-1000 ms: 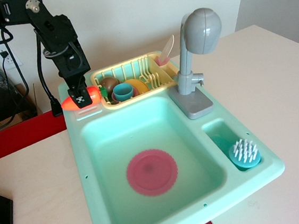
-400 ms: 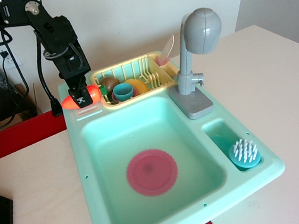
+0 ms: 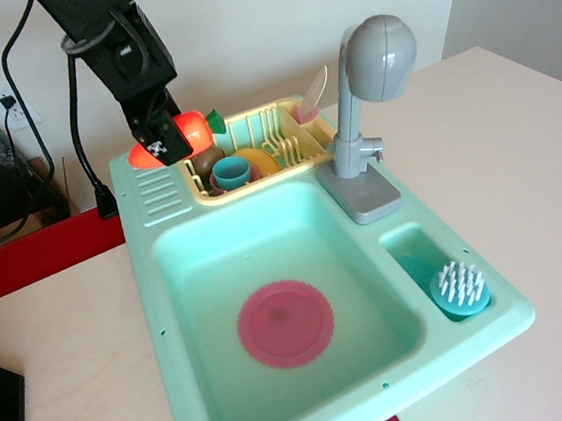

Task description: Put carrot on plate

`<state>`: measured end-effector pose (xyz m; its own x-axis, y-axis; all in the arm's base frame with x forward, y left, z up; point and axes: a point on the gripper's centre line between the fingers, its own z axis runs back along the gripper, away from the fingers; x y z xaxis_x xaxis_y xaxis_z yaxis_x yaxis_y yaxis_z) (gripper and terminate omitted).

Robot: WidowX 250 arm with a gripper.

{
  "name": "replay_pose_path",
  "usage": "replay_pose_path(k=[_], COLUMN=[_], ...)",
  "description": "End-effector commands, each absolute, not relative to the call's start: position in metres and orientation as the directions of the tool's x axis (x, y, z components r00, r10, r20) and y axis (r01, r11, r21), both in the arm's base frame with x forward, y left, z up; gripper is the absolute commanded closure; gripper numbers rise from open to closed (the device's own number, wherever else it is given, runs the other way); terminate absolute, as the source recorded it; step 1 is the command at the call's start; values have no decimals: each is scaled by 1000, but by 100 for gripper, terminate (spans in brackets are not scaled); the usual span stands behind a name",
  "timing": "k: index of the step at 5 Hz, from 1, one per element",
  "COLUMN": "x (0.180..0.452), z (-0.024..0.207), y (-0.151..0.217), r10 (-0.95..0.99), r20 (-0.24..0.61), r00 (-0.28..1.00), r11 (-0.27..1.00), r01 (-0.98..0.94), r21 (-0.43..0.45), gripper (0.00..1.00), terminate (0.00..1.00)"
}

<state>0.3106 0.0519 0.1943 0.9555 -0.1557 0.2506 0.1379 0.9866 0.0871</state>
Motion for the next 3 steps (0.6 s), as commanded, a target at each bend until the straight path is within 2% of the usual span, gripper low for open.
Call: replay_pose_path(k=[1, 2, 3], x=[326, 333, 339], z=[208, 187, 164], y=[20, -4, -22], r10=[-181, -211, -247], r20=[331, 305, 275], r00=[926, 929, 929], r11=[983, 974, 966], r01=[180, 226, 260], r21=[36, -12, -10], gripper=[100, 100, 100], terminate=[0, 0, 0])
